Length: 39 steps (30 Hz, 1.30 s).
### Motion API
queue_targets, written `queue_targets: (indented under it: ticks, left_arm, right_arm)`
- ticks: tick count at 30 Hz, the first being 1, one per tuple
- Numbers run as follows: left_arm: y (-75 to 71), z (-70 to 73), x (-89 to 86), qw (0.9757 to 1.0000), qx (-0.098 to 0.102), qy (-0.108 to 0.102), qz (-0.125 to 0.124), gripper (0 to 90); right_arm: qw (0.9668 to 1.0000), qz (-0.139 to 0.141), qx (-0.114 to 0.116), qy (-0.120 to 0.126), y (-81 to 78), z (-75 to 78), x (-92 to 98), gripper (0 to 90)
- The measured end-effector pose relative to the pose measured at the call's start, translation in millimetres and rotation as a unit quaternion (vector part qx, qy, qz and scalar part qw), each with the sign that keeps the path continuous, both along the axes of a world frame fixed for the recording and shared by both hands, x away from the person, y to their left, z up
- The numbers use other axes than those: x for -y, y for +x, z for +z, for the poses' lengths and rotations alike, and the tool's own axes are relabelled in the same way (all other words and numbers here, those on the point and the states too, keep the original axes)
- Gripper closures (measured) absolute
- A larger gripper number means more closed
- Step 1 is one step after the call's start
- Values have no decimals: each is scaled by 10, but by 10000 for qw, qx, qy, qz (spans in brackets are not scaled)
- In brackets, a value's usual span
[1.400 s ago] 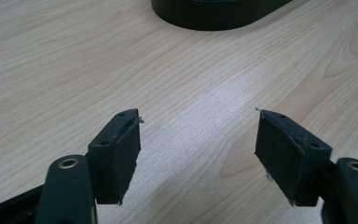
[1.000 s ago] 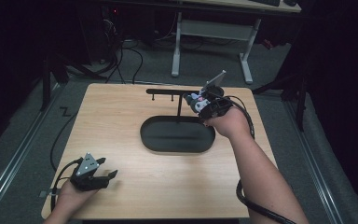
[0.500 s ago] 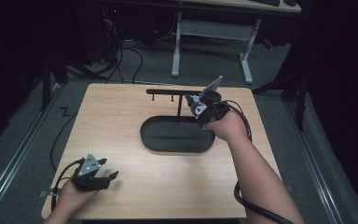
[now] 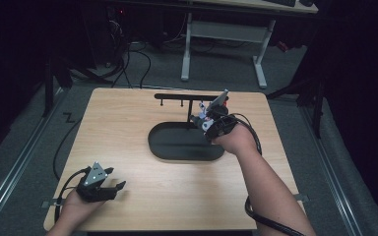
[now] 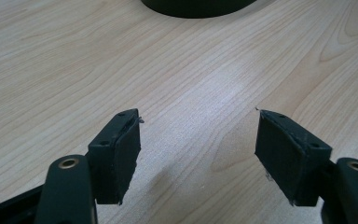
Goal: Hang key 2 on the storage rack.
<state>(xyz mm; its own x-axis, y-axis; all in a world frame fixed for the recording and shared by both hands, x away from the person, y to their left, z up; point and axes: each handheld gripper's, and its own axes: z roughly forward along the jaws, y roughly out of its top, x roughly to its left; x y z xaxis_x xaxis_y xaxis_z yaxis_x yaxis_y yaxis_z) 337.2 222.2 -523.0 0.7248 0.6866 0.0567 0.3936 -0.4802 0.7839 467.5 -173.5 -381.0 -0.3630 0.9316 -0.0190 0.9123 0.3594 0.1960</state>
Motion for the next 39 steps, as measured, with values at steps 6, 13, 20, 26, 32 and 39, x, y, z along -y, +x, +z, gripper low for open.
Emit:
queue_targets:
  ticks: [6, 13, 20, 26, 32, 39]
  left_arm:
    - [1, -4, 2, 10000, -12, 49, -27, 313]
    - [8, -1, 5, 10000, -18, 42, -45, 313]
    - [17, -11, 27, 10000, -2, 8, -54, 312]
    - [15, -15, 54, 10000, -21, 51, -83, 310]
    - [6, -31, 87, 9999, -39, 79, -110, 306]
    - [-10, -45, 107, 9999, -46, 114, -111, 298]
  right_arm:
    - [9999, -14, 64, 93, 52, -51, -56, 424]
    - [9996, -32, 166, 234, 53, -82, -83, 354]
    - [9986, -43, 345, 401, -71, -88, -12, 348]
    - [9963, 144, 716, 461, -302, -177, 83, 333]
    - [9915, 411, 1132, 494, -585, -382, 145, 334]
    - [9835, 335, 1478, 990, -875, -688, 320, 315]
